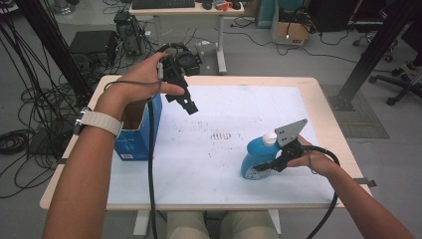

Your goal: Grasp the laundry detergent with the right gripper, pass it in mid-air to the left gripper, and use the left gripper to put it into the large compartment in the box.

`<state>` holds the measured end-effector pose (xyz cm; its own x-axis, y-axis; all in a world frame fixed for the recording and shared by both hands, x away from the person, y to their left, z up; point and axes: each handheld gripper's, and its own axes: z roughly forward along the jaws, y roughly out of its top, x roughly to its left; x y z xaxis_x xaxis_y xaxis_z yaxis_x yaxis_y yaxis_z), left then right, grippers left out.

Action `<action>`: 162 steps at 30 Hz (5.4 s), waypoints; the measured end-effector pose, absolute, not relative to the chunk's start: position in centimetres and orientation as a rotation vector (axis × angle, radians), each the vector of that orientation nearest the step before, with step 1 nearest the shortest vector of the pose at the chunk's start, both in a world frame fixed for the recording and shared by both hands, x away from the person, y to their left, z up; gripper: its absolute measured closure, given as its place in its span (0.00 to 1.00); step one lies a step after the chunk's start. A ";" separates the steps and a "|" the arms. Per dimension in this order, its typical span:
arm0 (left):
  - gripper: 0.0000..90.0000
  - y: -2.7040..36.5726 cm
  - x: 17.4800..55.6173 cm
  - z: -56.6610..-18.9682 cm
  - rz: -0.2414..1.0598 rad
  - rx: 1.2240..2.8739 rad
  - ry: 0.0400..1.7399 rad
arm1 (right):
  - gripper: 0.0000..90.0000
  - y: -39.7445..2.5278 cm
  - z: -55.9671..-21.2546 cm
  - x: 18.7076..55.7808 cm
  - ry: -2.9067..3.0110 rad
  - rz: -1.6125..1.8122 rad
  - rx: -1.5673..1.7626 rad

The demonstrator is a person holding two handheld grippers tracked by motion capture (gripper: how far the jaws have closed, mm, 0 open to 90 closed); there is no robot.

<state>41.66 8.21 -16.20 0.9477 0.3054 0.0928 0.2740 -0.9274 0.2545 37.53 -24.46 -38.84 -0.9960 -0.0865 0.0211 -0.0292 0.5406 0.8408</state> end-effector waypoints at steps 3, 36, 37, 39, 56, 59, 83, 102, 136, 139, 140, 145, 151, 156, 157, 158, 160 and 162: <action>0.11 8.2 41.7 -16.2 0.190 2.862 0.434 | 0.48 -24.5 -38.9 37.3 -2.686 -1.493 0.054; 0.11 8.1 41.6 -16.2 0.189 2.869 0.427 | 0.49 -24.6 -39.0 37.3 -2.701 -1.510 0.111; 0.11 8.1 41.6 -16.2 0.189 2.868 0.428 | 0.49 -24.6 -39.0 37.3 -2.698 -1.515 0.111; 0.11 8.1 41.6 -16.2 0.186 2.871 0.429 | 0.49 -24.6 -39.0 37.3 -2.700 -1.512 0.108; 0.11 8.1 41.5 -16.1 0.186 2.874 0.437 | 0.49 -24.6 -39.0 37.3 -2.698 -1.510 0.108; 0.11 8.1 41.5 -16.1 0.186 2.873 0.433 | 0.48 -24.6 -39.1 37.4 -2.698 -1.511 0.114; 0.11 8.1 41.4 -16.1 0.189 2.867 0.434 | 0.48 -24.6 -39.0 37.4 -2.692 -1.504 0.105; 0.11 8.2 41.3 -16.0 0.187 2.862 0.445 | 0.48 -24.6 -39.0 37.5 -2.688 -1.505 0.106; 0.11 8.4 41.2 -15.9 0.203 2.858 0.448 | 0.48 -24.5 -39.0 37.6 -2.692 -1.489 0.117; 0.11 8.4 41.2 -15.8 0.203 2.862 0.448 | 0.48 -24.5 -39.0 37.6 -2.690 -1.491 0.108; 0.11 8.4 41.2 -15.8 0.202 2.862 0.448 | 0.48 -24.5 -39.0 37.6 -2.692 -1.492 0.115; 0.11 8.4 41.2 -15.9 0.201 2.861 0.449 | 0.48 -24.5 -39.0 37.6 -2.694 -1.490 0.114; 0.11 8.4 41.2 -15.9 0.202 2.860 0.448 | 0.48 -24.5 -39.0 37.5 -2.686 -1.493 0.101; 0.11 8.4 41.2 -15.9 0.205 2.859 0.443 | 0.48 -24.5 -39.0 37.5 -2.687 -1.493 0.096; 0.11 8.4 41.2 -15.9 0.204 2.859 0.445 | 0.48 -24.5 -39.0 37.5 -2.688 -1.492 0.097; 0.11 8.4 41.2 -15.9 0.202 2.857 0.446 | 0.48 -24.5 -39.0 37.5 -2.688 -1.492 0.097; 0.11 8.4 41.2 -15.9 0.203 2.862 0.447 | 0.48 -24.5 -39.0 37.5 -2.690 -1.493 0.101; 0.11 8.4 41.2 -15.9 0.203 2.862 0.448 | 0.48 -24.4 -38.9 37.5 -2.692 -1.494 0.102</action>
